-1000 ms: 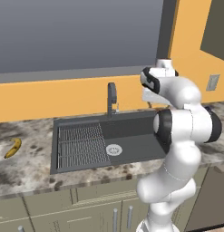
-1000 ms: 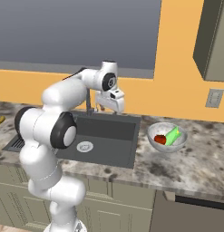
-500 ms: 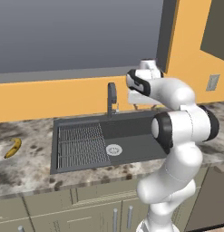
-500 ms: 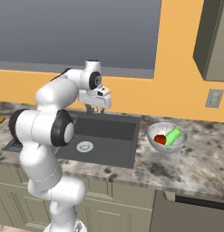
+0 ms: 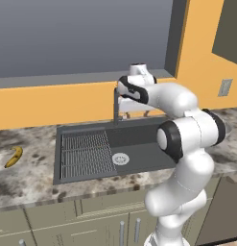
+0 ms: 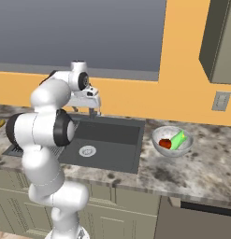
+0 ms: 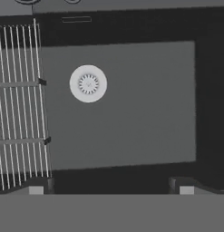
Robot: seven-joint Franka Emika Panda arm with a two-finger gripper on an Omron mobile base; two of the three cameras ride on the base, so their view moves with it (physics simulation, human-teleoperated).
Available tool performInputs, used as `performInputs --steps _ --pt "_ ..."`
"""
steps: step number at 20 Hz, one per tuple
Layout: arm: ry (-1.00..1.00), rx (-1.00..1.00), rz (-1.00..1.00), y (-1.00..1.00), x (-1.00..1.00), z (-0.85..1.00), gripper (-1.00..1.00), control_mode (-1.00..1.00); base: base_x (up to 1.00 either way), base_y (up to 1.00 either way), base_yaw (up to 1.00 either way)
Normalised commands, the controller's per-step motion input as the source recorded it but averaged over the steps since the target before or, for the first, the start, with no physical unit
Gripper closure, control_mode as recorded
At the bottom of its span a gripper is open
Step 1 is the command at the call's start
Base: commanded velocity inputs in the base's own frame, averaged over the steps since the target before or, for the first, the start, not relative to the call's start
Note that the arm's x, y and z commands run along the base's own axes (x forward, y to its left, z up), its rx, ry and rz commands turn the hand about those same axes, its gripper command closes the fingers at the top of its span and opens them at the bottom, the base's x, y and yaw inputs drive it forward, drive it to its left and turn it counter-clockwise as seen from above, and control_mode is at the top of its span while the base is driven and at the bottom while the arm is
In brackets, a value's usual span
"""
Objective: There is a mixed pile of frozen fruits and vegetables on the counter. Locate all the frozen vegetables and place the items in a bowl on the counter. Take all the frozen fruits and defrost them in a running sink.
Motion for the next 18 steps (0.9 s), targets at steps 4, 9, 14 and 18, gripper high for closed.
performInputs --steps 4,9,14,18 --pt "0.0 0.0 0.17 0.62 0.05 0.0 -1.0 -1.0 0.0 0.0 0.0" --pt "0.0 0.0 0.11 0.58 0.0 0.0 -1.0 -1.0 0.0 0.0 0.0" --pt "0.01 0.0 0.06 0.56 0.0 0.0 -1.0 -1.0 0.0 0.0 0.0" --pt "0.02 0.0 0.05 0.46 0.0 -0.04 -1.0 -1.0 0.0 0.0 0.0"
